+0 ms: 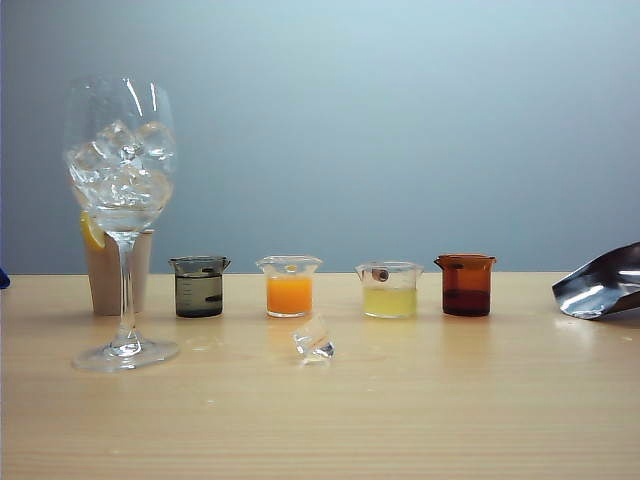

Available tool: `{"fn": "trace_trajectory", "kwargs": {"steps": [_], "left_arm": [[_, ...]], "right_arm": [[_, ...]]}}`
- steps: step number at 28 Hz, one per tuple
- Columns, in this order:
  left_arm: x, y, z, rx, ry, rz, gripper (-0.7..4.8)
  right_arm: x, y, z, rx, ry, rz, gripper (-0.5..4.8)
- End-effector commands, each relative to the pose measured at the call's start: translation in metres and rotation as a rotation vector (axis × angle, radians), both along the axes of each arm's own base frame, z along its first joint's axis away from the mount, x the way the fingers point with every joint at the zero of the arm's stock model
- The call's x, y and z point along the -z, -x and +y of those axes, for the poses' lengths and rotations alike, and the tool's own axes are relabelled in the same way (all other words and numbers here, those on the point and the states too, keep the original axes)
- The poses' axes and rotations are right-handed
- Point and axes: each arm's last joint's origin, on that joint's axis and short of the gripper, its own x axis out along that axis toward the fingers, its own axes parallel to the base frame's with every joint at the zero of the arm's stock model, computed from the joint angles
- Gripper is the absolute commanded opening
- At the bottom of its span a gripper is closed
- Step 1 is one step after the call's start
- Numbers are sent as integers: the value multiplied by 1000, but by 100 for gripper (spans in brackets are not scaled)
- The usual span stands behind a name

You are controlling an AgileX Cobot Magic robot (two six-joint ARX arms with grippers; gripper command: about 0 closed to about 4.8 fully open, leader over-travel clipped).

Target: Pick up the ice scoop on the desk filled with ice cubes, pour the ice into the goblet, and finally put the scoop back on the table.

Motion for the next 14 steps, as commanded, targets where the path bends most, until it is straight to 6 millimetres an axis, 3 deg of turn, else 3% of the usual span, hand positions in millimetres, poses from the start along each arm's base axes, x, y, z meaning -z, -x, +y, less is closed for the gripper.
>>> {"fn": "trace_trajectory", "kwargs": {"steps": [1, 4, 6, 7, 11, 12, 14], "left_arm": [[3, 0, 0, 0, -34, 17, -5], [2, 0, 0, 0, -30, 13, -5], [2, 0, 0, 0, -29, 12, -5], [2, 0, 0, 0, -29, 13, -5], [2, 0, 0, 1, -32, 15, -5], [2, 1, 0, 1, -32, 16, -5], [2, 1, 0, 1, -32, 16, -5]], "right_arm": [[0, -2, 1, -6, 12, -11, -6], [-1, -2, 2, -28, 24, -28, 1], [-2, -2, 2, -30, 26, -35, 95], [-2, -3, 2, -30, 27, -39, 181], [-2, -2, 2, -45, 25, -44, 445], [-2, -2, 2, -49, 23, -44, 475], [-2, -1, 1, -62, 12, -40, 479]]}}
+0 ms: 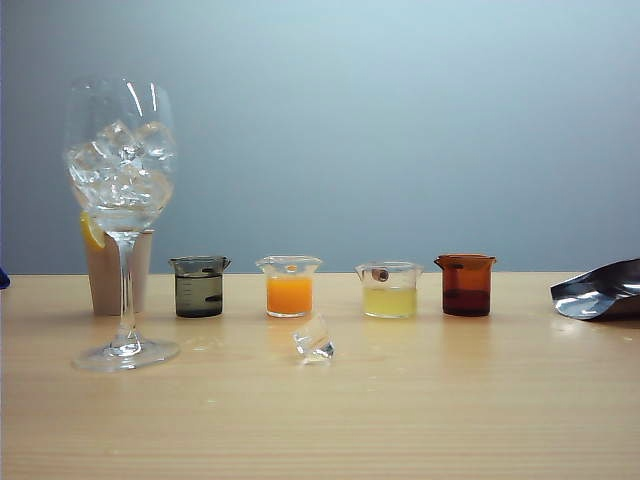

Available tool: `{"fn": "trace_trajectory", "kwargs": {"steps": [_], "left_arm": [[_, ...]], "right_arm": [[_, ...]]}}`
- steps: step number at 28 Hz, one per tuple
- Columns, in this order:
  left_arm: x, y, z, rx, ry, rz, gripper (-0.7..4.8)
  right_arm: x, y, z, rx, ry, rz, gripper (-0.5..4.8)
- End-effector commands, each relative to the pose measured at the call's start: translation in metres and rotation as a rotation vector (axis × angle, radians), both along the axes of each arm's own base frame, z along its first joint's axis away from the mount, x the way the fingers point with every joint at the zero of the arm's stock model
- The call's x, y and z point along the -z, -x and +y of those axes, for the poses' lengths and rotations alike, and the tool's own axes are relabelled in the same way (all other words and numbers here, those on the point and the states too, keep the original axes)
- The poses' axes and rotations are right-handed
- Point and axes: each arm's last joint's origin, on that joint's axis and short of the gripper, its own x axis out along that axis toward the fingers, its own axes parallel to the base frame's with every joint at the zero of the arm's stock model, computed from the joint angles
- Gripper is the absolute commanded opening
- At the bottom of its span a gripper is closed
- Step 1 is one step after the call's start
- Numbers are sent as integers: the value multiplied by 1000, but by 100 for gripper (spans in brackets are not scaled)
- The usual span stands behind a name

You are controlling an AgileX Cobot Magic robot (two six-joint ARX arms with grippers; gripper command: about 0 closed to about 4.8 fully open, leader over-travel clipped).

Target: Pick up the ice scoop on the desk filled with ice cubes, pour the ice into the goblet, and finally put the scoop back on the table.

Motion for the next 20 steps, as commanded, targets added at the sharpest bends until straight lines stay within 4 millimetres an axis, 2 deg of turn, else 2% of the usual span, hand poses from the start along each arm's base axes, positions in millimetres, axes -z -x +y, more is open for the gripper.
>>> {"fn": "trace_trajectory", "kwargs": {"steps": [1, 4, 9, 11, 13, 14, 16, 17, 18, 19, 20], "left_arm": [[-3, 1, 1, 0, 9, -14, -5], [-4, 1, 1, 0, 11, -15, -5], [-5, 2, 2, 0, 15, -18, -5], [-5, 2, 2, 0, 15, -18, -5], [-5, 2, 2, 1, 16, -17, -5], [-5, 2, 2, 3, 17, -14, -5], [-5, 3, 2, 19, 21, -8, -5], [-5, 4, 3, 28, 26, -6, -5], [-6, 5, 4, 27, 29, -10, -5], [-8, 6, 5, 28, 35, -15, -6], [-8, 6, 5, 28, 39, -18, -5]], "right_arm": [[-5, 1, -3, -26, 5, -25, 479], [-5, 18, -24, -21, -26, 27, 479], [-12, 42, -46, -31, -43, 49, 479], [-16, 56, -50, -13, -14, 68, 424], [-17, 68, -54, 3, -11, 71, 407], [-19, 76, -56, 10, -16, 68, 374], [-21, 90, -56, 14, -14, 59, 201], [-24, 97, -54, 18, -2, 55, 92], [-27, 102, -51, 21, 8, 51, 27], [-30, 106, -47, 25, 20, 44, -15], [-33, 110, -43, 40, 36, 41, -7]]}}
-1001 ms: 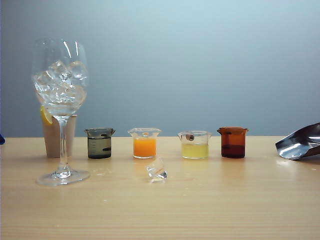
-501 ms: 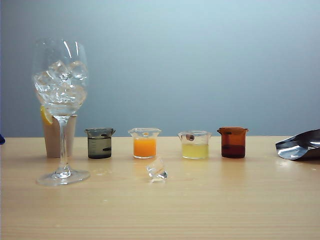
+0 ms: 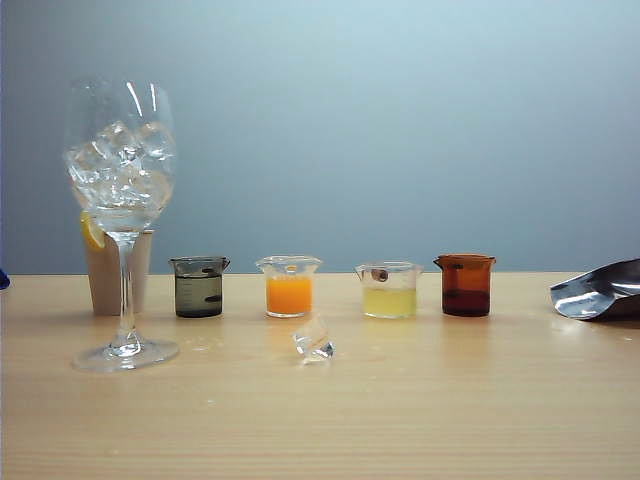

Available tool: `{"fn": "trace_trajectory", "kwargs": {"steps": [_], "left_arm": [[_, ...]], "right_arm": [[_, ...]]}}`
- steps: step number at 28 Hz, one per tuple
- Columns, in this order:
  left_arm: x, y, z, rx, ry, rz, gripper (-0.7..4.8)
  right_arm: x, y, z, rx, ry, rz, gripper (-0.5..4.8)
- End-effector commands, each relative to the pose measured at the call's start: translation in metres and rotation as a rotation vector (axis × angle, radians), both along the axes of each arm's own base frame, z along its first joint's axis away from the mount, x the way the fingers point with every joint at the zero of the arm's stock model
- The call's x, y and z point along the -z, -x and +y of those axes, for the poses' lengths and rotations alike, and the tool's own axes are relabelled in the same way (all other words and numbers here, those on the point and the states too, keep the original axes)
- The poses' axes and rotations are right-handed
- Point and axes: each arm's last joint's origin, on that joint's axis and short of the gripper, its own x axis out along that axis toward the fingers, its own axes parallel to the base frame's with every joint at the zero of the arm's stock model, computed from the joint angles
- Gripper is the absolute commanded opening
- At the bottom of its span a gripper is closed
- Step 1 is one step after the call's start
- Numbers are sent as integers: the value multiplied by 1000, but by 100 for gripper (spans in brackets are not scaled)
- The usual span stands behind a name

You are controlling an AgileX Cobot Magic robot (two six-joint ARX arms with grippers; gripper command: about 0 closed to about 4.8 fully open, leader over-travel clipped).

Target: Pick up the ice scoop on the desk filled with ice cubes, pour the ice into the goblet, and finally put the scoop back on the table.

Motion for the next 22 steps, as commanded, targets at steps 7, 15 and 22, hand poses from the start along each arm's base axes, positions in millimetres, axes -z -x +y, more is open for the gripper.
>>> {"fn": "trace_trajectory", "kwargs": {"steps": [7, 15, 22], "left_arm": [[-20, 18, 17, 95, 83, -64, -5], [-49, 59, 69, 98, 203, -211, -5], [-32, 84, 101, 68, 248, -240, -5]], "right_arm": [[-69, 14, 72, -58, 181, -131, -7], [-147, 25, 192, -179, 405, -375, -7], [-170, 58, 242, -290, 582, -450, -7]]}}
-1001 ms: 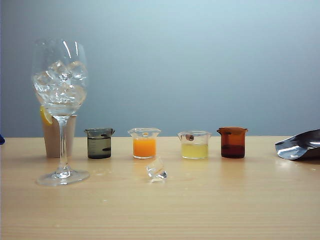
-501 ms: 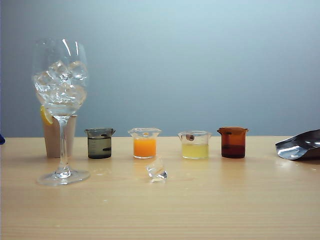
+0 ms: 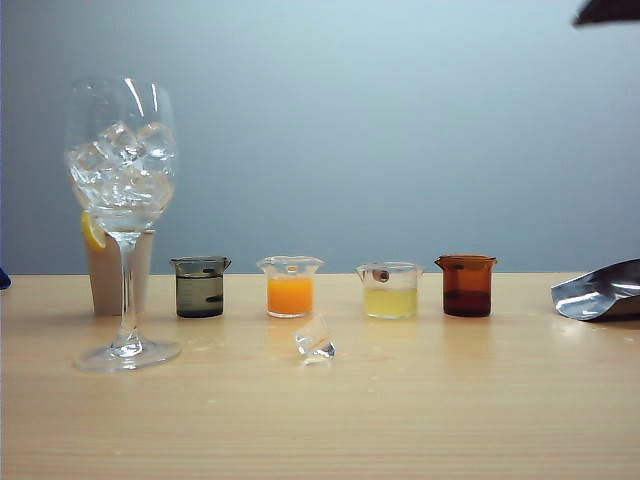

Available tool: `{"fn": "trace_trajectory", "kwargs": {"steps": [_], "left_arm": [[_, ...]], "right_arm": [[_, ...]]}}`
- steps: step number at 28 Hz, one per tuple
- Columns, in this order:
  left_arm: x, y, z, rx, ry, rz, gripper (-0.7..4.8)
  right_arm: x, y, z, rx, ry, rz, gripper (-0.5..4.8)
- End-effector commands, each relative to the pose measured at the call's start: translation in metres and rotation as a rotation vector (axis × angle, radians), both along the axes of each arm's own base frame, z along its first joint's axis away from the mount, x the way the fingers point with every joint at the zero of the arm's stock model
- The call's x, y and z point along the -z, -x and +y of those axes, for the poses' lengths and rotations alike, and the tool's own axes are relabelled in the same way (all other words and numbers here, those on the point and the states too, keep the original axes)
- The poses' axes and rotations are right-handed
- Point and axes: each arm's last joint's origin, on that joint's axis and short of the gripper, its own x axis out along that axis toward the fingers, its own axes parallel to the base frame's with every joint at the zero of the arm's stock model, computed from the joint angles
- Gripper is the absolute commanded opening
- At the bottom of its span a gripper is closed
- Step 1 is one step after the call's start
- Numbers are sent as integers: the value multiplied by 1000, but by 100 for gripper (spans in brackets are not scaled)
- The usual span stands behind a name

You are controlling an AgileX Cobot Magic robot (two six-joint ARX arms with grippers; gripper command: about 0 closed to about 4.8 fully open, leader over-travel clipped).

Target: Pick up the ice scoop on the desk filled with ice cubes, pour the ice into the goblet, and finally put the scoop back on the table.

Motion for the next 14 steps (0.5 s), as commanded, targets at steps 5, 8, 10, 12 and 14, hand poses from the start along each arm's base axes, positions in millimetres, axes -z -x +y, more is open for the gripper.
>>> {"fn": "trace_trajectory", "kwargs": {"steps": [5, 8, 10, 12, 14], "left_arm": [[34, 20, 30, -106, 131, -32, -5], [48, 23, 35, -154, 204, -91, -6], [60, 20, 33, -179, 233, -108, -5], [80, 12, 23, -180, 251, -120, -5], [96, 4, 15, -226, 261, -105, -6]], "right_arm": [[-24, 50, 31, 40, 172, -74, -7], [-31, 72, 44, 53, 219, -131, -7], [-32, 84, 51, 72, 263, -175, -7], [-24, 95, 58, 84, 295, -185, -7], [-13, 100, 58, 92, 303, -175, -7]]}}
